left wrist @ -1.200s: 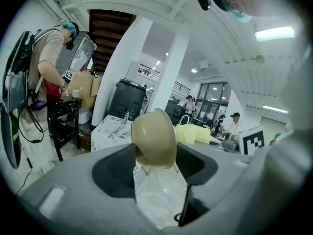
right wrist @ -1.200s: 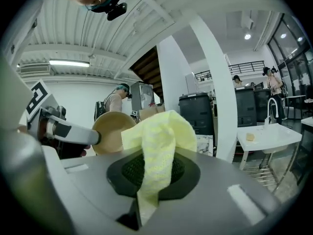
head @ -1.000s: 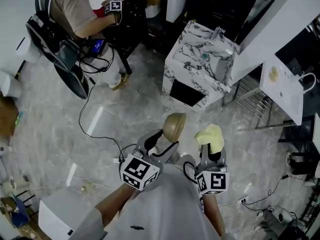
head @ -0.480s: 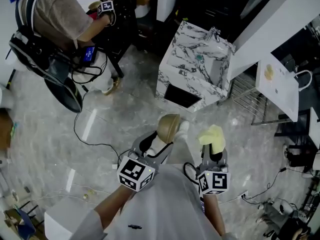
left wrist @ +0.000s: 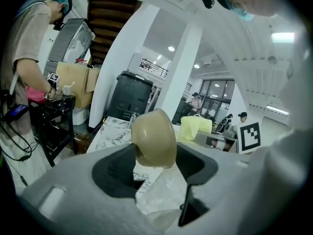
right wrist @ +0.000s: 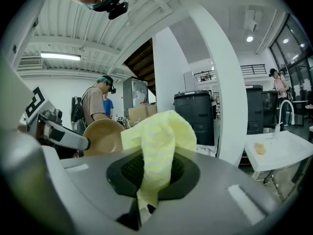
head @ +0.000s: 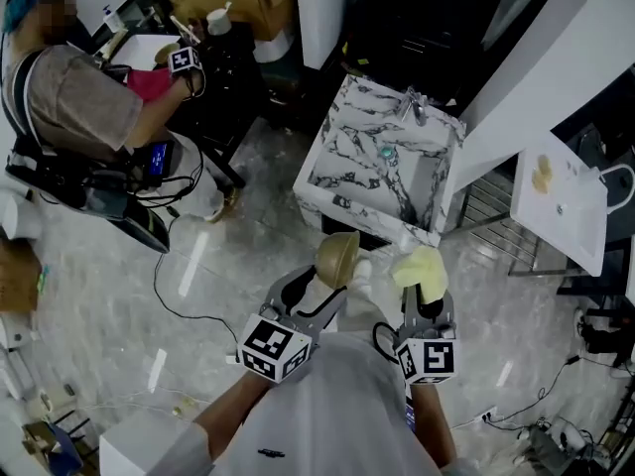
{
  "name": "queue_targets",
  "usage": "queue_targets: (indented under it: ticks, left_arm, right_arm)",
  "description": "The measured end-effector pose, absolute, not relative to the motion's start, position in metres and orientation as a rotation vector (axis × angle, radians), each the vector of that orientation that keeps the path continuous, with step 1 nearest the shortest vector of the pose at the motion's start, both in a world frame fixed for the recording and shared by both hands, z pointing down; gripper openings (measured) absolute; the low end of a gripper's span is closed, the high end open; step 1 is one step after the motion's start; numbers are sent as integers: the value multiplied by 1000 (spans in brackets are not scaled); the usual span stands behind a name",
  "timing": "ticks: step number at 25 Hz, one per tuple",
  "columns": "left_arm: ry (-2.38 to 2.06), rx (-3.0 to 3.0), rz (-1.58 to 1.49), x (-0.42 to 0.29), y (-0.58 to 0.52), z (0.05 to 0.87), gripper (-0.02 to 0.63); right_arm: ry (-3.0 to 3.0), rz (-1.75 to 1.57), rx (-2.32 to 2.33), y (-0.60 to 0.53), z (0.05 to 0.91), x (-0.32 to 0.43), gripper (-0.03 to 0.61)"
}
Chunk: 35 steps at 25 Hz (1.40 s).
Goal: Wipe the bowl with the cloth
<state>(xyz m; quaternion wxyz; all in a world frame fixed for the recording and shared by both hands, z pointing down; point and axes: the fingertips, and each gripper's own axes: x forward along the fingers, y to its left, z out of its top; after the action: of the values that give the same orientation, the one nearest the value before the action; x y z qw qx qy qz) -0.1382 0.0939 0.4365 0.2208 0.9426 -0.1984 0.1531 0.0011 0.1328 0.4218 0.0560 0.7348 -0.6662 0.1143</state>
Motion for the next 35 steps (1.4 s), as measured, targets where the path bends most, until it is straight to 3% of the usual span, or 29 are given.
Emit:
queue_targets:
  ticks: [14,35]
  left_arm:
    - [-614,2625,452,37,-16,427,261]
    - [-272,2183,-15,75,-72,452,259]
  right_arm:
    - [-2187,323,2135,14,415,155,26]
    - [-2192,330,1859,-55,424,172,26]
